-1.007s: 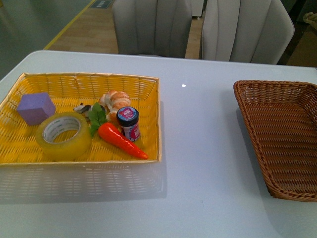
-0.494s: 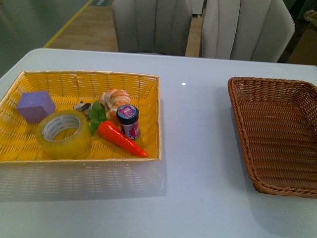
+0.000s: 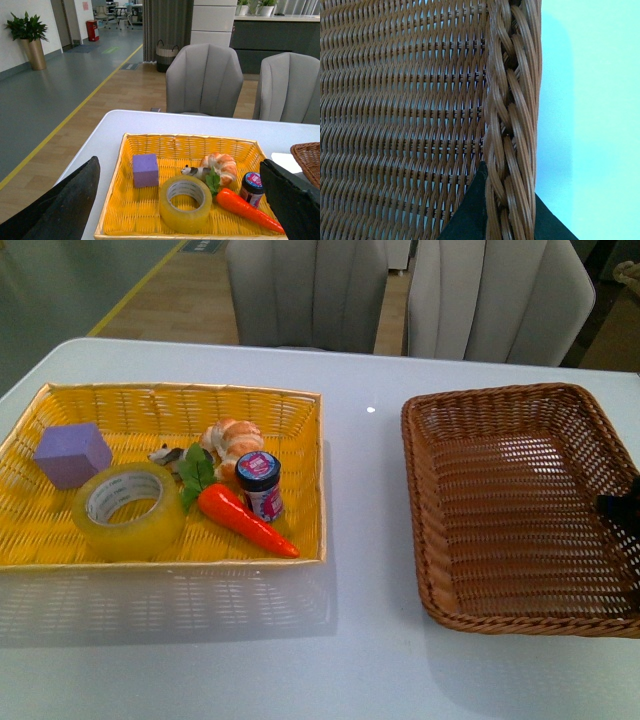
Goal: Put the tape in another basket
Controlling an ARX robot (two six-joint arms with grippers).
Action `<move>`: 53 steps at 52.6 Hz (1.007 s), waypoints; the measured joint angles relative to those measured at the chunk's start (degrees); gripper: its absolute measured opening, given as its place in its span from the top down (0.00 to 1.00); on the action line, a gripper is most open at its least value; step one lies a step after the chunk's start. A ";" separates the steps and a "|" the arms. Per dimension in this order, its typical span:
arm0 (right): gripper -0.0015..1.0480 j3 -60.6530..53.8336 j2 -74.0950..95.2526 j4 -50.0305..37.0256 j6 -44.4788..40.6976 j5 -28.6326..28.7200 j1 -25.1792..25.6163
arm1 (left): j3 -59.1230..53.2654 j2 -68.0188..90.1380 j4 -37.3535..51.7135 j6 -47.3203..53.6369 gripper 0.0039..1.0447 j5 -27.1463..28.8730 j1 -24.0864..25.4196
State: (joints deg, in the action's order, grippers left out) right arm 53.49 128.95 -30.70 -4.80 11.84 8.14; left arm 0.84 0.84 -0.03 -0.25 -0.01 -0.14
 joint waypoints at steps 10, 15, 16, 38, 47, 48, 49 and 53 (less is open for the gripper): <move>0.97 -0.59 0.00 -0.59 1.88 -2.34 -4.61 | 0.00 0.00 0.02 0.00 0.08 0.00 0.00; 0.97 -0.52 0.17 -0.96 2.56 -3.50 -5.81 | 0.00 0.00 0.02 0.00 0.08 0.00 0.00; 0.97 -0.48 0.37 -1.09 2.73 -3.72 -5.97 | 0.00 0.00 0.02 0.00 0.08 0.00 0.00; 0.50 -0.92 0.72 -3.08 3.96 -3.67 -4.46 | 0.00 0.00 0.02 0.00 0.08 0.00 0.00; 0.23 -2.32 -4.39 -3.23 4.83 -0.96 -1.62 | 0.00 0.00 0.02 0.00 0.08 0.00 0.00; 0.20 -2.64 -5.42 -3.45 4.96 -0.39 -1.25 | 0.00 0.00 0.02 0.00 0.08 0.00 0.00; 0.18 -2.82 -5.99 -3.54 5.01 -0.17 -1.05 | 0.00 0.00 0.02 0.00 0.08 0.00 0.00; 0.08 -4.74 -10.60 -5.05 5.05 1.38 0.28 | 0.00 0.00 0.02 0.00 0.08 0.00 0.00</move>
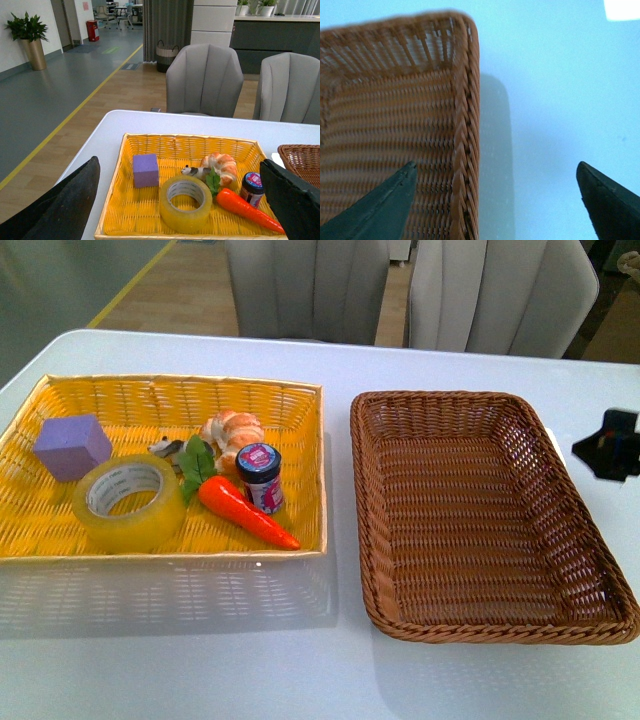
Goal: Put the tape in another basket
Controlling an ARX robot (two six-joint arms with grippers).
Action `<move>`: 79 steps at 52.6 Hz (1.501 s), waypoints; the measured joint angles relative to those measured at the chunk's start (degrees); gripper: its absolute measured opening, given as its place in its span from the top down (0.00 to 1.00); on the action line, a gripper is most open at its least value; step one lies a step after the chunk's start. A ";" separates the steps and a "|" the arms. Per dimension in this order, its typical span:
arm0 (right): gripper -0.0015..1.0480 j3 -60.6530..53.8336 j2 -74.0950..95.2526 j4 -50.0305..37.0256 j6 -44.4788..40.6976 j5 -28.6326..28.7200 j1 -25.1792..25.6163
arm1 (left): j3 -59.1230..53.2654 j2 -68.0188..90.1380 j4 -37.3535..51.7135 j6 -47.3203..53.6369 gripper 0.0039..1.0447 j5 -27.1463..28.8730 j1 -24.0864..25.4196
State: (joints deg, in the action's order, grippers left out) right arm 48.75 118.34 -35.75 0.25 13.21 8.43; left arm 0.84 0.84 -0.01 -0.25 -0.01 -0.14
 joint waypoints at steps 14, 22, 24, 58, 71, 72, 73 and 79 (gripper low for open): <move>0.11 -13.40 -21.59 -10.56 -0.20 4.07 3.96 | 0.00 0.02 0.00 0.00 0.08 0.00 0.00; 0.35 -23.54 -25.77 -30.62 -0.20 -3.17 2.40 | 0.00 0.00 -0.02 0.00 0.08 0.00 0.00; 0.41 -25.62 -27.39 -31.47 -0.20 -3.58 1.60 | 0.00 0.00 0.00 0.00 0.08 0.00 0.00; 0.98 -44.83 -59.21 -18.45 -0.20 -12.68 -8.07 | 0.00 0.00 0.00 0.00 0.08 0.00 0.00; 0.98 -47.17 -70.44 -9.64 -0.20 -13.18 -8.22 | 0.00 0.00 0.00 0.00 0.08 0.00 0.00; 0.98 -47.32 -71.36 -8.87 -0.20 -13.18 -8.22 | 0.00 0.00 0.00 0.00 0.08 0.00 0.00; 0.98 -47.34 -71.80 -8.46 -0.17 -13.18 -8.22 | 0.00 0.00 0.00 0.00 0.08 0.00 0.00; 0.98 -47.39 -77.55 -3.61 -0.20 -13.22 -8.22 | 0.00 0.00 0.00 0.00 0.08 0.00 0.00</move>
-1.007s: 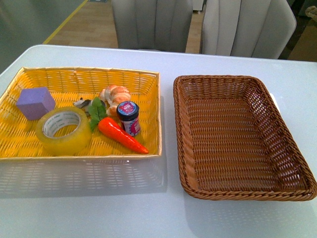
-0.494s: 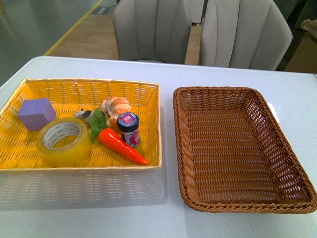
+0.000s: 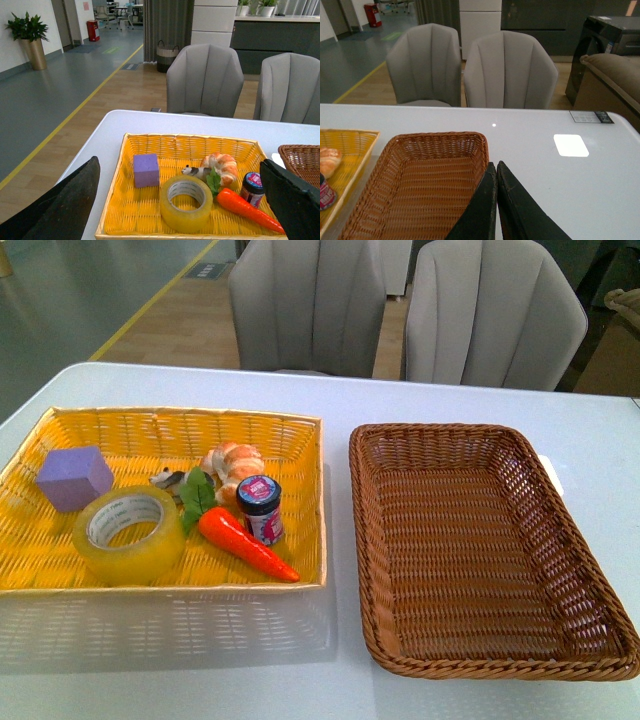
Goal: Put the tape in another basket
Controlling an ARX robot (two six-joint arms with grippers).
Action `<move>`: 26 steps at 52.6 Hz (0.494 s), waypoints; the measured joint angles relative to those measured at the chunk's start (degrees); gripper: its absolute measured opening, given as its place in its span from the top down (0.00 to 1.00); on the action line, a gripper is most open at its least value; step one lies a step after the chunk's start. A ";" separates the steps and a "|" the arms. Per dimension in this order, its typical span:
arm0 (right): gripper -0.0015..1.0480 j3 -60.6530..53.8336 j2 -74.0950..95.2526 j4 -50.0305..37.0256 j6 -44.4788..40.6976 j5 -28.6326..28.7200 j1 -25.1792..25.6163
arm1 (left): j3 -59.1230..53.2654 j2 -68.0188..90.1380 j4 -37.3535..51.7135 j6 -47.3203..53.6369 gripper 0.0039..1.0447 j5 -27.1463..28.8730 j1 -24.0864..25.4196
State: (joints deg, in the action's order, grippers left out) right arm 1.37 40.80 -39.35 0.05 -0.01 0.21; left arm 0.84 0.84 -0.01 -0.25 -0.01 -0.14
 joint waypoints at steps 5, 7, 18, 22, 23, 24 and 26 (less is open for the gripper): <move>0.98 -0.04 -5.73 5.16 0.00 0.00 0.00 | 0.00 0.00 0.00 0.00 0.08 0.00 0.00; 0.98 -0.04 -7.26 6.56 0.02 0.00 0.00 | 0.00 0.00 0.00 0.00 0.08 0.00 0.00; 0.98 -0.07 -15.89 14.51 0.02 0.00 0.00 | 0.00 0.00 0.00 -0.02 0.08 0.00 0.00; 0.98 -0.07 -18.53 17.20 0.02 0.00 0.00 | 0.00 0.00 0.00 0.00 0.08 0.00 0.00; 0.98 -0.07 -19.06 17.70 0.00 0.00 0.00 | 0.00 0.02 0.00 0.00 0.08 0.00 0.00; 0.98 -0.07 -19.56 18.18 0.00 0.00 0.00 | 0.00 0.00 0.00 0.00 0.08 0.00 0.00; 0.98 -0.07 -20.57 19.12 0.00 0.00 0.00 | 0.00 0.02 0.00 0.00 0.08 0.00 0.00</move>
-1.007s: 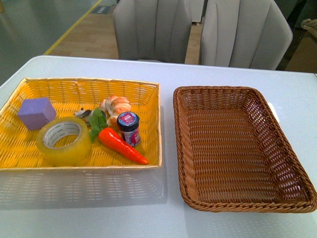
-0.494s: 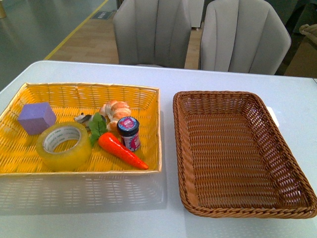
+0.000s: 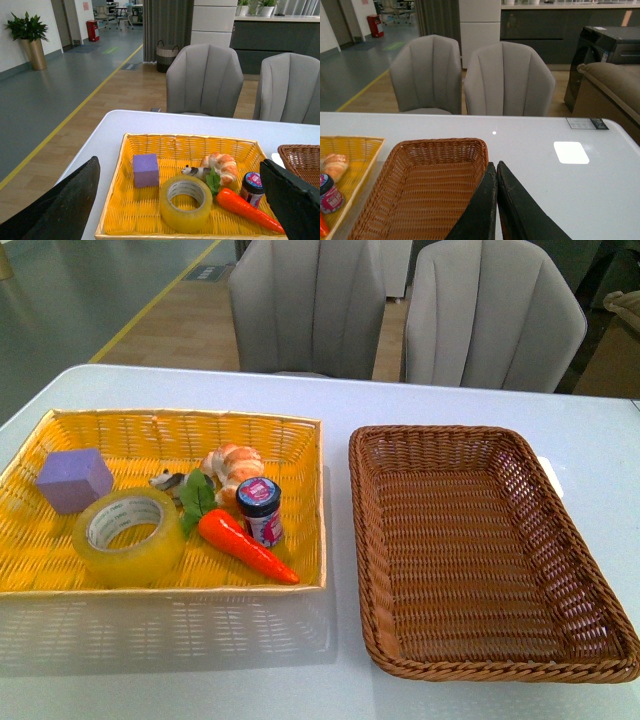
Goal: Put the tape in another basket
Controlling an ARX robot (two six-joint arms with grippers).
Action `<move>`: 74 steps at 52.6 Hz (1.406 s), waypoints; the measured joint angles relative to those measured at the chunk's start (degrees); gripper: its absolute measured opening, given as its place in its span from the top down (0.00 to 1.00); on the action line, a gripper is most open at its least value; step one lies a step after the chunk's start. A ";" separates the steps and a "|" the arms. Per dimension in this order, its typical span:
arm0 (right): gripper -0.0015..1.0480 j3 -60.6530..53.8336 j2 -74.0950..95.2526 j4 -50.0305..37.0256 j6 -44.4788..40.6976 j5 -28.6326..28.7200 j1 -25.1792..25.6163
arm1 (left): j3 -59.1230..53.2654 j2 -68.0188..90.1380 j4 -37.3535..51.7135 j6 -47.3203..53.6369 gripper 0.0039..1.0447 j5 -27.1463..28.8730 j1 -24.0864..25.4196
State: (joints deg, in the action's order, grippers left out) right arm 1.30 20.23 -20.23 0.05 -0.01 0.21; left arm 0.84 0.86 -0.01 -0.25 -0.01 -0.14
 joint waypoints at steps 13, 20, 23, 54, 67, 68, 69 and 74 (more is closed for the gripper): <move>0.98 0.00 -4.94 4.90 0.02 0.00 0.00 | 0.00 -0.02 0.00 0.00 0.08 0.00 0.00; 0.98 0.00 -7.17 7.10 0.02 0.00 0.00 | 0.00 -0.02 -0.02 0.00 0.08 0.00 0.00; 0.98 0.00 -8.09 8.02 0.00 0.00 0.00 | 0.00 -0.02 0.00 0.00 0.08 0.00 0.00; 0.73 0.02 -19.87 20.13 -0.02 0.00 -0.11 | 0.00 -0.02 0.00 0.00 0.08 0.00 0.00; 0.32 0.02 -19.91 20.13 -0.02 0.00 -0.11 | 1.27 1.64 -3.65 -1.75 0.08 4.57 -1.07; 0.28 0.02 -19.91 20.15 -0.02 0.02 -0.11 | 2.56 3.61 -7.04 -3.67 0.08 7.58 -2.29; 0.25 0.02 -19.89 20.15 -0.02 0.00 -0.11 | 4.02 6.40 -9.68 -5.33 0.08 10.64 -3.32; 0.10 0.02 -19.96 20.15 -0.02 0.07 -0.11 | 7.85 21.75 -7.61 -10.01 0.08 16.59 -4.98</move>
State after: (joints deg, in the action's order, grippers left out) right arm 1.32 0.27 -0.08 0.03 0.05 0.10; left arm 8.69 22.61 -7.62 -10.26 16.58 -5.13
